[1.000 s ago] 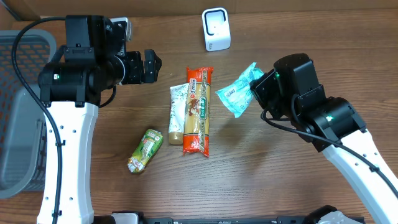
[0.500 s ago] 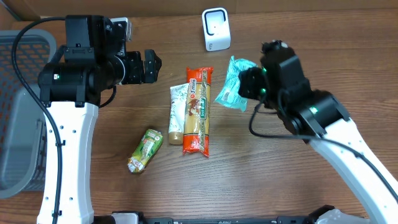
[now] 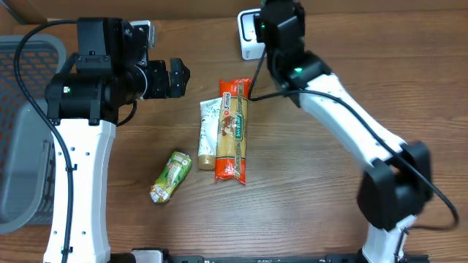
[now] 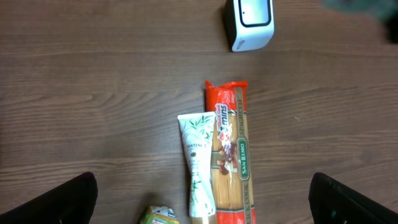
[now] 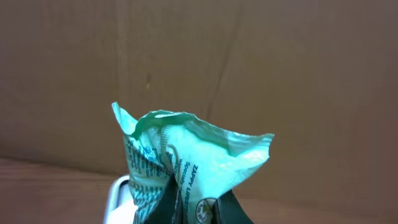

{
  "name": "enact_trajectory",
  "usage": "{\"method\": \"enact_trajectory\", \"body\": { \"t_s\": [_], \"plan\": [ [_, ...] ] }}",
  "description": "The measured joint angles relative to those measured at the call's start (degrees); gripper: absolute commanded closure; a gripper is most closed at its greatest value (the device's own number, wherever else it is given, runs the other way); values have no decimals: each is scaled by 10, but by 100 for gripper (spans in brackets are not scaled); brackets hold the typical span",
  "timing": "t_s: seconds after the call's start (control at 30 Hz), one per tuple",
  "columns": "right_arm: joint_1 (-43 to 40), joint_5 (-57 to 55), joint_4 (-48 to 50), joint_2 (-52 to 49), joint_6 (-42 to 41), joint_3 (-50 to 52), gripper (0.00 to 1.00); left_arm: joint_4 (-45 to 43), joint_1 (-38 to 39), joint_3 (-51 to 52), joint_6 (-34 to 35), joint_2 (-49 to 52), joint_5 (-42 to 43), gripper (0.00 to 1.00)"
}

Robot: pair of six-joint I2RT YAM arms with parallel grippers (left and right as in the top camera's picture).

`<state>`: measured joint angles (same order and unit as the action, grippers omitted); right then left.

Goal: Scan the item barcode
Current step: 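Lift the teal packet to the white scanner and hold it there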

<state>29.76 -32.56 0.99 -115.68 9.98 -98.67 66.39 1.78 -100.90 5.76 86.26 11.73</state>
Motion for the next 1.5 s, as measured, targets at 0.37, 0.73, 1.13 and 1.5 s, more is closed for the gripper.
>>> {"method": "enact_trajectory", "body": {
  "t_s": [0.37, 0.73, 1.13, 1.5],
  "plan": [
    [-5, 30, 296, -144, 196, 1, 96, 1, 0, 0, 0, 0, 0, 0],
    [-17, 155, 315, -174, 272, 1, 96, 0, 0, 0, 0, 0, 0, 0],
    [-39, 207, 309, -174, 275, 1, 96, 1, 0, 0, 0, 0, 0, 0],
    [-37, 217, 327, -174, 275, 1, 96, 1, 0, 0, 0, 0, 0, 1]
  ]
}}
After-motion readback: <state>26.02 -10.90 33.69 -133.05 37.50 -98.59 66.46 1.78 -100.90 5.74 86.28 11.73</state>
